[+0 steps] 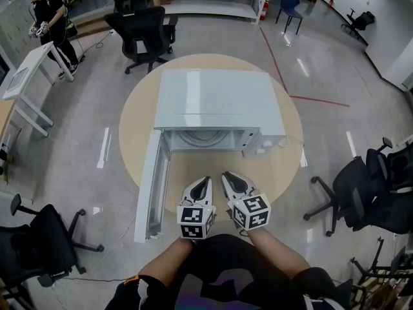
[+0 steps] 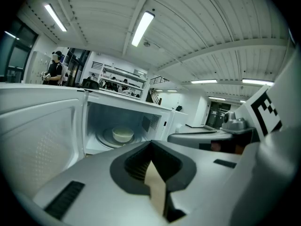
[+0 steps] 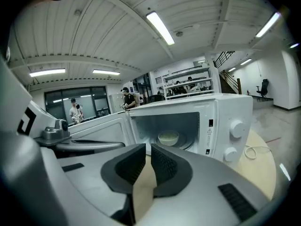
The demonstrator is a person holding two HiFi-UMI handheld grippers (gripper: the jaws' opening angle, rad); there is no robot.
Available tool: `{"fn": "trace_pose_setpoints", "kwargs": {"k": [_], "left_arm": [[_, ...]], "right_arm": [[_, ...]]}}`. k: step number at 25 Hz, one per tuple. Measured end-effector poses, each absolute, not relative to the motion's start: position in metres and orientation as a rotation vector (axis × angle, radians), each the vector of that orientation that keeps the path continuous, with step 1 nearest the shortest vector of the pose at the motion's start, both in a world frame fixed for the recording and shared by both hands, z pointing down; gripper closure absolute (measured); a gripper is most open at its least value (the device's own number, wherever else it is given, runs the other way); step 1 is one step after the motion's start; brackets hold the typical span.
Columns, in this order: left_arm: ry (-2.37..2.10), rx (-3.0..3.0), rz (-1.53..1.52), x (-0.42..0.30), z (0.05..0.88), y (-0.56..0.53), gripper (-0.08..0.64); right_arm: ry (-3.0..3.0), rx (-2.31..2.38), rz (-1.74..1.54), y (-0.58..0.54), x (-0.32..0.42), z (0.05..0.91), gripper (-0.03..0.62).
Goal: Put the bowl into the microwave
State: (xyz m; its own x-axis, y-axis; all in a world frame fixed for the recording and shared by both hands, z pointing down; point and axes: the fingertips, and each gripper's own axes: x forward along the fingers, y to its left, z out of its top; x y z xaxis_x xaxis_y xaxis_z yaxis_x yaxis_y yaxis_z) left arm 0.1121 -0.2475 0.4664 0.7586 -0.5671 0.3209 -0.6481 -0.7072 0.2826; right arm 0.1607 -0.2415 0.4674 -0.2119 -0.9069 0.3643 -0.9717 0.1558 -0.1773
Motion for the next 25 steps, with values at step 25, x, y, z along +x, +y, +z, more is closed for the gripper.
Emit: {"fn": "trace_pose_setpoints", "kwargs": {"k": [25], "left_arm": [[-0.776, 2.703, 0.375, 0.203, 0.449, -0.043, 0.512]], "right_arm": [[-2.189, 1.939, 0.58, -0.035, 0.251, 0.46, 0.543]]}}
